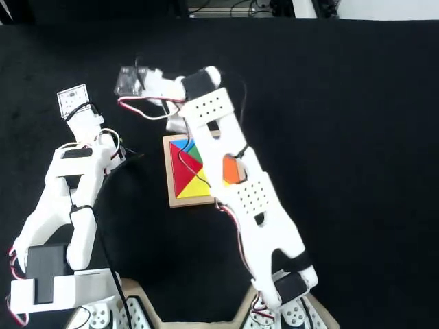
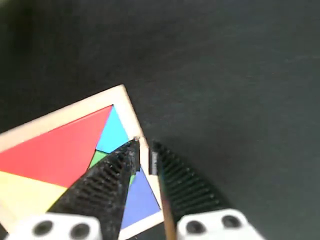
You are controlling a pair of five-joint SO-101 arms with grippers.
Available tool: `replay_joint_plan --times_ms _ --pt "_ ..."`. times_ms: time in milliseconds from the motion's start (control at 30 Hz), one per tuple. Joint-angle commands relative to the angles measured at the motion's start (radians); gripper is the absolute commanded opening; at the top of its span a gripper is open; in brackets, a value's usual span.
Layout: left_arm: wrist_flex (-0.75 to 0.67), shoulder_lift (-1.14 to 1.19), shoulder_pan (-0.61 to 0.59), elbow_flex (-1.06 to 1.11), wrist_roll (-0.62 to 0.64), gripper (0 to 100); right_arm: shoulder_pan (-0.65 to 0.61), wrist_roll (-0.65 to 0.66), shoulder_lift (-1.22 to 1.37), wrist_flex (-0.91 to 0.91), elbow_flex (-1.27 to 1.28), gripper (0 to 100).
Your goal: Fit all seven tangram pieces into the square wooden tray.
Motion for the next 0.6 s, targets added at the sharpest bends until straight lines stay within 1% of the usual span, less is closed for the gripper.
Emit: replay_joint_plan --times_ms 0,67,167,400,433,500,567 --pt "-0.017 -0.005 0.007 -0.015 0.008 13 0.02 -0.032 -0.182 0.041 0.048 1.0" --pt "-0.018 -0.005 0.013 -0.013 0.006 13 0.02 -0.035 -0.277 0.041 0.147 1.1" --pt "-0.018 -0.005 0.018 -0.012 0.005 13 0.021 -0.086 -0.479 0.041 0.354 1.1" --pt "-0.009 -0.012 0.068 -0.007 -0.091 13 0.021 -0.1 -1.109 0.035 0.911 1.1" --pt "-0.008 -0.015 0.068 -0.007 -0.094 13 0.023 -0.123 -1.196 0.034 0.972 1.1" --pt "0.012 -0.018 0.064 -0.012 -0.1 13 0.048 -0.215 -1.356 0.034 1.079 1.1" --pt "0.081 -0.032 0.062 -0.044 -0.121 13 0.075 -0.316 -1.498 0.032 1.168 1.1"
